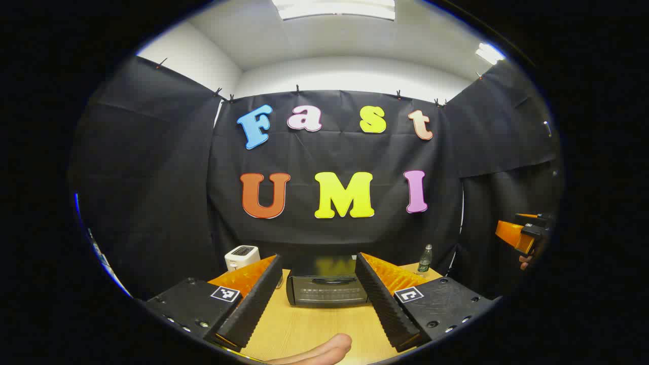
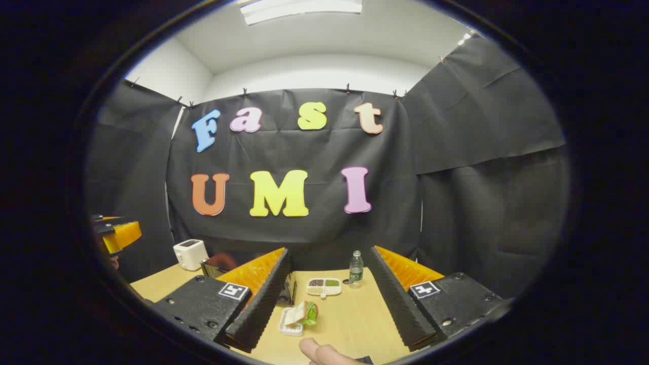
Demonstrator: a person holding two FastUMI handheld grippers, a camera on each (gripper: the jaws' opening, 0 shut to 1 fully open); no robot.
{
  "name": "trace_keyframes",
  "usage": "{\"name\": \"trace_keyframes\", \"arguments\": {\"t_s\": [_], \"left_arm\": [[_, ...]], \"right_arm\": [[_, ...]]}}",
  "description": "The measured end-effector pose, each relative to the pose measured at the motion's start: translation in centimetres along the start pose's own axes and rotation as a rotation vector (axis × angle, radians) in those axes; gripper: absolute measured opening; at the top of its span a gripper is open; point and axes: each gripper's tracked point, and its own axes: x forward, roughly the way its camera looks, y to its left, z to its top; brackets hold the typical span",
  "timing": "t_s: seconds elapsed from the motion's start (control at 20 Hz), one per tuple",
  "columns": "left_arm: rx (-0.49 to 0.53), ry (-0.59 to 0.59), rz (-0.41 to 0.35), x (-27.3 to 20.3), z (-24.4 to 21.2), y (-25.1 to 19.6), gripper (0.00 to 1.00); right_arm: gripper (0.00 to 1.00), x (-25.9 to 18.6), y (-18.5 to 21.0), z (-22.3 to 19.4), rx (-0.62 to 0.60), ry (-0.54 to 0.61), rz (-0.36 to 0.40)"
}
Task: Open the electric oven with the left hand, put the food in, and close the electric oven.
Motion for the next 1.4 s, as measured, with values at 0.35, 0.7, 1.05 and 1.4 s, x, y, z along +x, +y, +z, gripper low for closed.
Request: {"name": "trace_keyframes", "arguments": {"t_s": [0.35,0.7,1.05,1.4], "left_arm": [[-0.007,0.020,-0.033,0.9,-1.0,0.1,0.95],[-0.034,0.054,-0.015,5.9,-3.4,0.7,0.94],[-0.061,0.064,-0.087,15.2,-7.2,-1.9,0.93],[-0.078,0.221,-0.084,23.7,-15.1,-3.5,0.94]], "right_arm": [[0.94,-0.2,0.0,0.1,-0.025,-0.025,0.007],[0.94,0.1,-1.3,0.7,-0.020,-0.073,-0.008],[0.95,1.3,-2.1,0.1,0.013,-0.108,0.033],[0.95,3.3,-4.0,-1.5,0.023,-0.082,0.047]]}}
